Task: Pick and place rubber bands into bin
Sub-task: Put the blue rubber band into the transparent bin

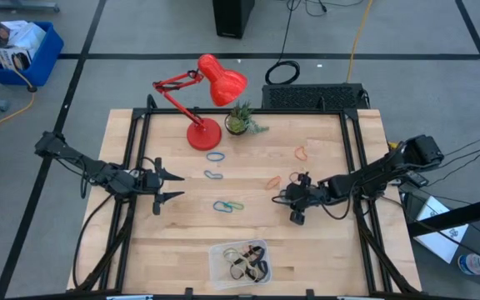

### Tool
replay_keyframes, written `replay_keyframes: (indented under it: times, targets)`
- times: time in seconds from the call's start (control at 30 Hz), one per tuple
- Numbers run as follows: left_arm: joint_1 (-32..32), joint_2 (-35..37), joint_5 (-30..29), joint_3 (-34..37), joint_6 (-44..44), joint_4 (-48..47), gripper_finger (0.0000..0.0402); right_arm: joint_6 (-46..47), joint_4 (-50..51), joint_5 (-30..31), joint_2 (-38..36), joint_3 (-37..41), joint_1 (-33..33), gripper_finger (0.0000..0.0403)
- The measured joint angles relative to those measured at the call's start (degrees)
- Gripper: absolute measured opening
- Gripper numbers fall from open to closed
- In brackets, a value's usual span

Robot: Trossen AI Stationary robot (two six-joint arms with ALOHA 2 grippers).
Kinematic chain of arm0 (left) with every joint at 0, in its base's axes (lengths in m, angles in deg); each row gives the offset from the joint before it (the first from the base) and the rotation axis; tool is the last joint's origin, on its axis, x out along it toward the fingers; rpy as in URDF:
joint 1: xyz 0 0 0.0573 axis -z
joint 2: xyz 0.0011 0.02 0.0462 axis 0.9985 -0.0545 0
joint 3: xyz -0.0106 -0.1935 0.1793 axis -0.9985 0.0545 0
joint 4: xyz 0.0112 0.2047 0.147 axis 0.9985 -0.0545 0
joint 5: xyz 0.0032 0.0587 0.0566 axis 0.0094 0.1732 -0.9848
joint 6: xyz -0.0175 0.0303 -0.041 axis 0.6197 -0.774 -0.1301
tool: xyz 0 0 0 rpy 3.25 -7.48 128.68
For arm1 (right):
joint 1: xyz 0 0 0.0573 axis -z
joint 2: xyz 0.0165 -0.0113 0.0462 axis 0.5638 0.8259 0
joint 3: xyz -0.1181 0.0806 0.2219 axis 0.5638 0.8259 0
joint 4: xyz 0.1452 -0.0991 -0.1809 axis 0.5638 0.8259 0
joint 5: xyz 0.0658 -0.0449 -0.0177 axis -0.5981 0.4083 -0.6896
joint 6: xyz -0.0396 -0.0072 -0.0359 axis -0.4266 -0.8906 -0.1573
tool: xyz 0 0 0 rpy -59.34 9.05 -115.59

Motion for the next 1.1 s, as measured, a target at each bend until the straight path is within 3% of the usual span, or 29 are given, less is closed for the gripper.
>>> replay_keyframes:
  times: [0.33,0.6,1.1]
  targets:
    - [0.0,0.0,0.0,0.0,0.3,0.0,0.0214,5.2,-1.1,1.1,4.3,-0.2,0.0,0.0083]
    - [0.0,0.0,0.0,0.0,0.3,0.0,0.0214,7.8,-1.2,3.0,4.4,-0.1,0.0,0.0007]
    - [0.0,0.0,0.0,0.0,0.4,0.0,0.0214,10.6,-3.3,3.0,4.5,0.0,0.1,0.0002]
